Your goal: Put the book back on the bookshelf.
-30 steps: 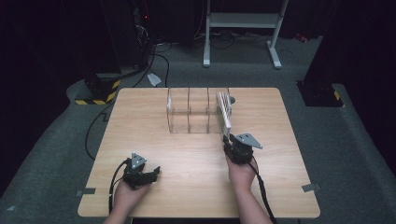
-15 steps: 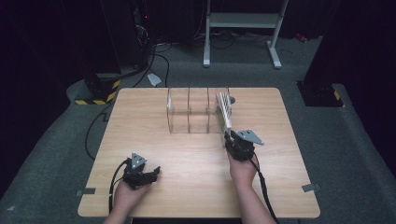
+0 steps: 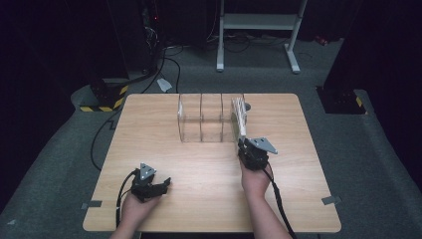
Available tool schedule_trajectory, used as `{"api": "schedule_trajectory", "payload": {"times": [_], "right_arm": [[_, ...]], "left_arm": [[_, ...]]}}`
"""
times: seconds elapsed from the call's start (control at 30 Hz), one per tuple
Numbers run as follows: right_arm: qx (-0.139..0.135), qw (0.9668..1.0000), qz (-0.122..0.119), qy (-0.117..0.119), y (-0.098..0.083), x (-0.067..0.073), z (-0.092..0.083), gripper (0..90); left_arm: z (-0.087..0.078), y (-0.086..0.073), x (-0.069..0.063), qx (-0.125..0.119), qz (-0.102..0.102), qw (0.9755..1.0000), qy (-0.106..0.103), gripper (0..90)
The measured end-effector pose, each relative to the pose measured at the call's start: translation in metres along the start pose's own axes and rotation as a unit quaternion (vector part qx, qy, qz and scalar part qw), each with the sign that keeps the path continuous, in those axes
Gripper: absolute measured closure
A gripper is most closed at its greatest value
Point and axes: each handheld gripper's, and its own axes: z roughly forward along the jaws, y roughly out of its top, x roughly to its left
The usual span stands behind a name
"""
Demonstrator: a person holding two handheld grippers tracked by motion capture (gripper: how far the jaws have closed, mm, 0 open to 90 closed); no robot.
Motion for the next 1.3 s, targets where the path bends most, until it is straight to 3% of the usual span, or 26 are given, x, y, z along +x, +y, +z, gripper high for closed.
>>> {"api": "schedule_trajectory", "payload": {"times": [1.3], "right_arm": [[0.003, 0.9998, 0.007, -0.017, 0.009, 0.002, 0.016, 73.3]], "left_arm": [[0.000, 0.000, 0.000, -0.001, 0.000, 1.0000, 0.000, 24.5]]}}
